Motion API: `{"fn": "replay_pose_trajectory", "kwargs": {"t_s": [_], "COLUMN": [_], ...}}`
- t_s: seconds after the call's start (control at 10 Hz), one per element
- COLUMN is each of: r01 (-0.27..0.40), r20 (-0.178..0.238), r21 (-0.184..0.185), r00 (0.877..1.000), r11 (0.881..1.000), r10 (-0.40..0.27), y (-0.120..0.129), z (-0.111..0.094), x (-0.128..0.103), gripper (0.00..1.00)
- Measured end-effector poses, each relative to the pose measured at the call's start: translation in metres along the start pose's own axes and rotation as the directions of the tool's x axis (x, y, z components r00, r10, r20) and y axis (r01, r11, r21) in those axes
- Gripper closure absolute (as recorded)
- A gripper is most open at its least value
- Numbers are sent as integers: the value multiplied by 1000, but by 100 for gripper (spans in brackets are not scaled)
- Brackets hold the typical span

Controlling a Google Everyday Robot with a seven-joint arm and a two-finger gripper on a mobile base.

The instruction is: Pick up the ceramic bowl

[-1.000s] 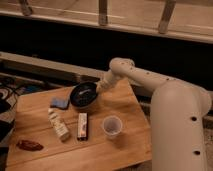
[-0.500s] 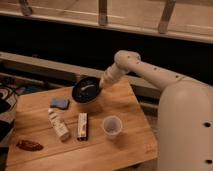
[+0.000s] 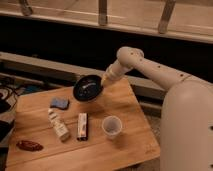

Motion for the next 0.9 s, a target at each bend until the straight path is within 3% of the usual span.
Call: {"fn": "replay_pose_trajectory", "kwargs": {"t_s": [0.9], "r01": [5], "r20": [-4], "r21": [0], "r00": [1000], "r11": [1000], "r10": [-5], "y": [0], "z": [-5], "x": [5], "gripper": [99]}}
